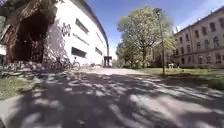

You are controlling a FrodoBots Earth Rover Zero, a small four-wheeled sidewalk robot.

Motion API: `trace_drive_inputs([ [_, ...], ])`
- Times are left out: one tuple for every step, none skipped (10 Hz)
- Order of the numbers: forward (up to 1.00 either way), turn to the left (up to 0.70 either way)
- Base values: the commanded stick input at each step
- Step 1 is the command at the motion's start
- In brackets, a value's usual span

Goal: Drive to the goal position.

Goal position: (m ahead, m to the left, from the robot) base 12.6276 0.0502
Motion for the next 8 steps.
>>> trace_drive_inputs([
  [1.00, 0.00],
  [1.00, 0.09],
  [1.00, 0.11],
  [1.00, 0.00],
  [1.00, 0.00],
  [1.00, 0.00],
  [1.00, 0.00],
  [1.00, 0.00],
])
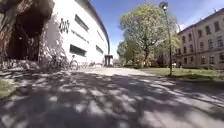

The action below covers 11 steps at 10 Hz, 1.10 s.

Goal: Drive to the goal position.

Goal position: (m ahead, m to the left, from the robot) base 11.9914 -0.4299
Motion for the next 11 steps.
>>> trace_drive_inputs([
  [1.00, 0.00],
  [1.00, 0.00],
  [1.00, 0.00],
  [1.00, 0.00],
  [1.00, 0.00],
  [1.00, 0.00],
  [1.00, 0.00],
  [1.00, 0.00],
  [1.00, 0.00],
  [1.00, 0.00],
  [1.00, 0.00],
])
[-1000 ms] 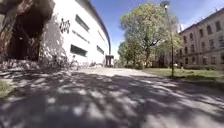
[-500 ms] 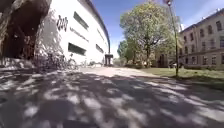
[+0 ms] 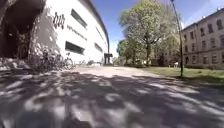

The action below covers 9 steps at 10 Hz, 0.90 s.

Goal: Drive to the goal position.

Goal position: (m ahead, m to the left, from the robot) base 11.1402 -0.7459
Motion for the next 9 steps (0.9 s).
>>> trace_drive_inputs([
  [1.00, 0.00],
  [1.00, 0.00],
  [1.00, 0.00],
  [1.00, 0.00],
  [1.00, 0.00],
  [1.00, 0.00],
  [1.00, 0.00],
  [1.00, 0.00],
  [1.00, 0.00],
])
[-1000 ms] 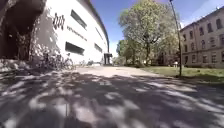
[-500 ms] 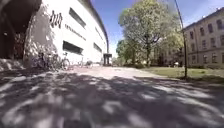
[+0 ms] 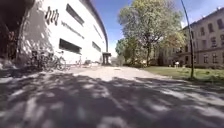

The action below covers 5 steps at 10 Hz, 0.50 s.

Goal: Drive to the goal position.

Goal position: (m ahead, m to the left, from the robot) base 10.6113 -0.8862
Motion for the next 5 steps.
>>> trace_drive_inputs([
  [1.00, 0.00],
  [1.00, 0.00],
  [1.00, 0.00],
  [1.00, 0.00],
  [1.00, 0.00],
])
